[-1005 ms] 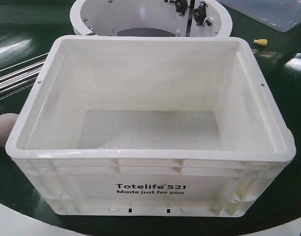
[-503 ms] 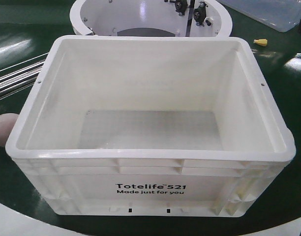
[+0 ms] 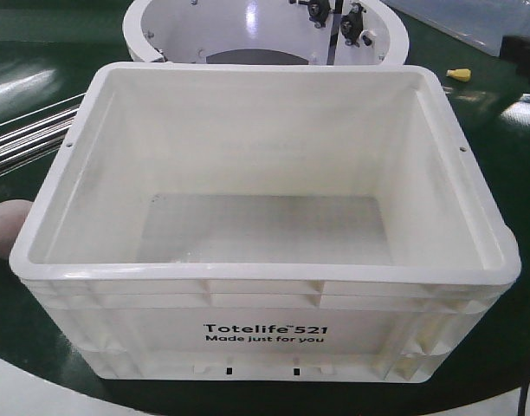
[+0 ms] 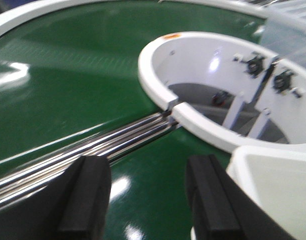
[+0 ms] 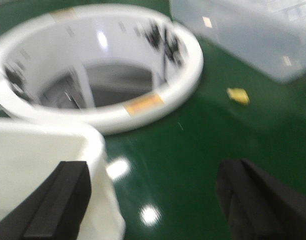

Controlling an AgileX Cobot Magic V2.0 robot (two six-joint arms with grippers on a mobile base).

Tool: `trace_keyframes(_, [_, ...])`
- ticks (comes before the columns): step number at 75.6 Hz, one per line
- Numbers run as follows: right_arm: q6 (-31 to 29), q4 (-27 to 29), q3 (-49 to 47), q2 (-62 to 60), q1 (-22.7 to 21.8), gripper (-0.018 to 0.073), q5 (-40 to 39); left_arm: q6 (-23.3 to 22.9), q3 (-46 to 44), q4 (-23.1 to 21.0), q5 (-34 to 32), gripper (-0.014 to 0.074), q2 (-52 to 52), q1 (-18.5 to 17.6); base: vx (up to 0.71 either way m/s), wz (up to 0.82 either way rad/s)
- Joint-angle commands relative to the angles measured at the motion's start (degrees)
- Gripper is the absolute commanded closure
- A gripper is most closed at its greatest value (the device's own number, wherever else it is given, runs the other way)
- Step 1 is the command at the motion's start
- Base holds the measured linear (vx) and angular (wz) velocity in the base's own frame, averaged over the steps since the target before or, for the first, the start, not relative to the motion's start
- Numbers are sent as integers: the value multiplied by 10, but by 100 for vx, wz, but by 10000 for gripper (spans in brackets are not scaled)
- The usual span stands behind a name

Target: Place moving items into box and shelve

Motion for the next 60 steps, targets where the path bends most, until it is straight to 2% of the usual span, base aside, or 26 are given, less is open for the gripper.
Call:
trace_keyframes(1, [111, -133, -38, 22, -4, -11, 9, -19, -27, 4, -14, 118, 20, 10, 0, 0])
trace_keyframes(7, [192, -224, -50, 50, -3, -11, 60, -24, -27, 2, 7, 118, 49, 17, 0, 0])
trace_keyframes(11, [203, -239, -47, 66, -3, -11, 84, -31, -27, -1, 22, 118, 71, 17, 0, 0])
trace_keyframes(21, [178, -202, -47, 111, -3, -11, 145, -49, -27, -2, 64, 118, 124, 17, 0, 0])
trace_keyframes(32, [168, -164, -47, 149, -3, -11, 156, -52, -27, -2, 117, 118, 180, 17, 0, 0])
trace_keyframes(60, [151, -137, -47, 218, -3, -11, 166, -52, -27, -2, 139, 118, 282, 17, 0, 0])
